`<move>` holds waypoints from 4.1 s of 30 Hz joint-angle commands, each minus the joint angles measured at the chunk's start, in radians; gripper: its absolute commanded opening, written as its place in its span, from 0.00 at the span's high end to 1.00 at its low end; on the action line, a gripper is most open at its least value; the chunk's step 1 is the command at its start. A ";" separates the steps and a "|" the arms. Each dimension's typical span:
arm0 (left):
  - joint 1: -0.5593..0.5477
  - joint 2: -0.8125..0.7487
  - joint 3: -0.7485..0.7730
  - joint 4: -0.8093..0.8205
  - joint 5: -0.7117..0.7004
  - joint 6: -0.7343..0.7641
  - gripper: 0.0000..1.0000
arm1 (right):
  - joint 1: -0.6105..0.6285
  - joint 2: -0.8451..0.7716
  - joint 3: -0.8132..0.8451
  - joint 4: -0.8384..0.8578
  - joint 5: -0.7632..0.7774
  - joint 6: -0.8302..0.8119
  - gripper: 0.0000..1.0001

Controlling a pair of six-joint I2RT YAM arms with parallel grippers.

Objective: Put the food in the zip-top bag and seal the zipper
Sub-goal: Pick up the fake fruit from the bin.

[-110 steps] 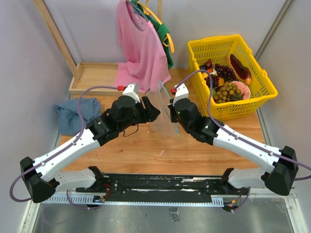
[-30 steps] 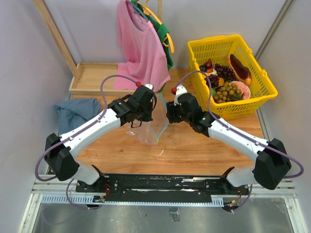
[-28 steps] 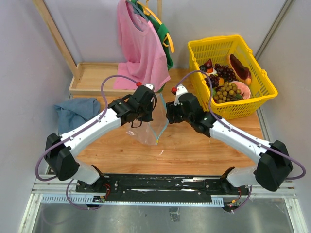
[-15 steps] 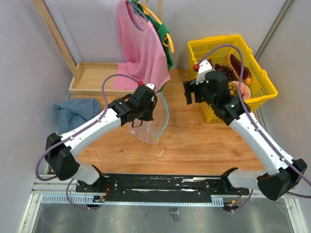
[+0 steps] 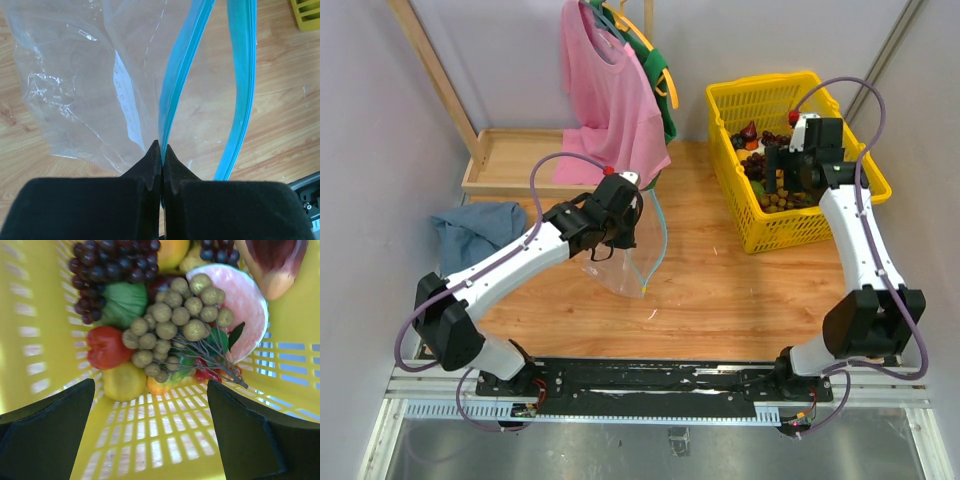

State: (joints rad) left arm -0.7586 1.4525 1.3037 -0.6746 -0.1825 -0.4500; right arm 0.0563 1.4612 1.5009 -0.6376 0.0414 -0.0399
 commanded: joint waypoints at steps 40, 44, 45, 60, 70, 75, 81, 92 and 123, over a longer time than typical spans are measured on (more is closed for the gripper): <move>0.033 0.035 0.022 0.039 0.066 0.014 1.00 | -0.252 0.194 0.115 -0.048 -0.323 -0.072 0.01; 0.039 0.039 0.022 0.042 0.074 0.018 1.00 | -0.252 0.179 0.133 0.023 -0.287 -0.057 0.01; 0.039 0.039 0.022 0.043 0.075 0.019 1.00 | -0.252 0.181 0.125 0.030 -0.281 -0.065 0.01; 0.041 0.054 0.031 0.041 0.122 0.040 1.00 | -0.314 0.370 0.132 -0.081 -0.372 -0.217 0.02; 0.041 0.049 0.025 0.049 0.142 0.032 1.00 | -0.374 0.419 0.061 -0.060 -0.541 -0.176 0.02; 0.041 0.040 0.027 0.046 0.138 0.033 1.00 | -0.373 0.454 0.060 -0.099 -0.676 -0.187 0.01; 0.041 0.037 0.028 0.039 0.139 0.024 1.00 | -0.376 0.406 0.052 -0.117 -0.750 -0.169 0.02; 0.041 0.039 0.037 0.033 0.143 0.016 1.00 | -0.375 0.323 0.067 -0.188 -0.817 -0.156 0.06; 0.041 0.045 0.037 0.018 0.122 0.013 1.00 | -0.407 0.263 0.033 -0.143 -0.675 0.089 0.43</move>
State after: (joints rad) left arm -0.7227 1.5040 1.3094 -0.6518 -0.0513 -0.4316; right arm -0.3347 1.7508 1.5539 -0.7887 -0.6849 -0.0048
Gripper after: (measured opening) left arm 0.011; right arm 0.600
